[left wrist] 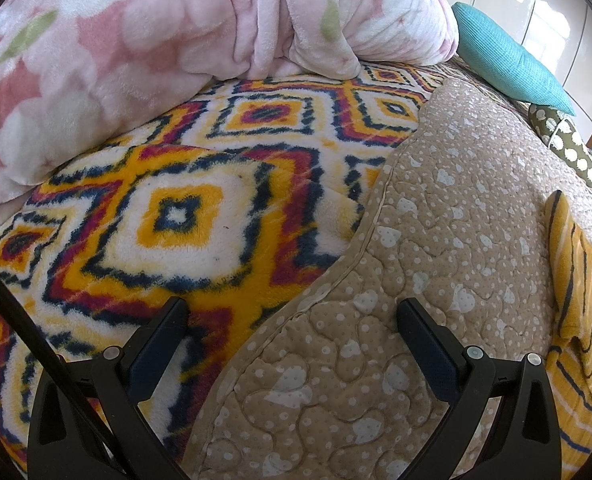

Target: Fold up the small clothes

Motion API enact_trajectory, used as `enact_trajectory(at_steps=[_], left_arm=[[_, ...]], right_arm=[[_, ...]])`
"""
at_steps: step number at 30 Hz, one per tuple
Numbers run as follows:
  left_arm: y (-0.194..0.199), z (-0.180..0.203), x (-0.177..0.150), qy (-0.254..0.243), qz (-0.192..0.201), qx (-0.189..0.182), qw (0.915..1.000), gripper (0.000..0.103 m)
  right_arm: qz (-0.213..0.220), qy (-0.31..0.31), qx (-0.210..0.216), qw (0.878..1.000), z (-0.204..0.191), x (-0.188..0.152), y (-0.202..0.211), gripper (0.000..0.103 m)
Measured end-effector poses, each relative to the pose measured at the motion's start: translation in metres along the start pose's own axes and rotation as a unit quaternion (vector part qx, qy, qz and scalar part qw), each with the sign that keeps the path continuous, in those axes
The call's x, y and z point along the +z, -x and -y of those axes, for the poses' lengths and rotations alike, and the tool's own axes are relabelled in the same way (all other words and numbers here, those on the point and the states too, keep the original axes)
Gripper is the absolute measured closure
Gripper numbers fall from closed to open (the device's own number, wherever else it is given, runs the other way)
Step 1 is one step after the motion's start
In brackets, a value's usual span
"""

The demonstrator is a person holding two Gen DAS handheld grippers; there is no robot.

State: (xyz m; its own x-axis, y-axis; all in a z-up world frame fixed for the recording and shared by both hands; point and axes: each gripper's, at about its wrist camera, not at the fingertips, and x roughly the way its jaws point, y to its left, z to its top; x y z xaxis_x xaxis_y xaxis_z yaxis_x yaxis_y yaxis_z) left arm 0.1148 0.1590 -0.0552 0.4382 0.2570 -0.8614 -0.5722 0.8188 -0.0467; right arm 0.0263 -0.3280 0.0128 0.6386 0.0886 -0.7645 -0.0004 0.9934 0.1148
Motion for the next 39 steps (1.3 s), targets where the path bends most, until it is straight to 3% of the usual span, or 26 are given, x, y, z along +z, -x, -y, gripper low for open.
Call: enact_trajectory(at_steps=[9, 16, 21, 23, 27, 32, 34, 35, 36, 39], left_arm=[[0.001, -0.002, -0.002, 0.000, 0.005, -0.002, 1.0000, 0.000], [0.001, -0.002, 0.002, 0.001, -0.002, 0.003, 1.0000, 0.000], [0.010, -0.003, 0.002, 0.000, -0.002, -0.001, 1.0000, 0.001], [0.025, -0.003, 0.000, -0.003, -0.004, -0.024, 0.9997, 0.007], [0.081, -0.001, -0.015, -0.020, 0.019, -0.070, 0.9972, 0.008], [0.160, 0.009, -0.055, -0.046, 0.044, -0.139, 0.9883, 0.008], [0.180, 0.017, -0.075, -0.053, 0.049, -0.158, 0.9847, 0.008], [0.187, 0.024, -0.087, -0.057, 0.047, -0.164, 0.9836, 0.008], [0.190, 0.030, -0.096, -0.060, 0.043, -0.171, 0.9826, 0.008], [0.195, 0.046, -0.128, -0.073, 0.035, -0.190, 0.9784, 0.008]], right_arm=[[-0.031, -0.064, 0.014, 0.997, 0.023, -0.037, 0.013, 0.038], [-0.034, -0.107, -0.012, 0.994, 0.066, -0.059, 0.034, 0.038], [-0.013, -0.142, -0.043, 0.989, 0.100, -0.067, 0.057, 0.038], [-0.005, -0.166, -0.053, 0.985, 0.121, -0.070, 0.068, 0.038], [0.007, -0.233, -0.073, 0.970, 0.172, -0.084, 0.088, 0.038], [0.048, -0.335, -0.064, 0.939, 0.238, -0.091, 0.114, 0.038], [0.067, -0.315, -0.082, 0.943, 0.247, -0.079, 0.122, 0.034], [0.066, -0.289, -0.091, 0.951, 0.249, -0.070, 0.120, 0.026], [0.051, -0.247, -0.103, 0.962, 0.251, -0.058, 0.110, 0.024], [-0.004, -0.172, -0.146, 0.974, 0.259, -0.050, 0.079, 0.024]])
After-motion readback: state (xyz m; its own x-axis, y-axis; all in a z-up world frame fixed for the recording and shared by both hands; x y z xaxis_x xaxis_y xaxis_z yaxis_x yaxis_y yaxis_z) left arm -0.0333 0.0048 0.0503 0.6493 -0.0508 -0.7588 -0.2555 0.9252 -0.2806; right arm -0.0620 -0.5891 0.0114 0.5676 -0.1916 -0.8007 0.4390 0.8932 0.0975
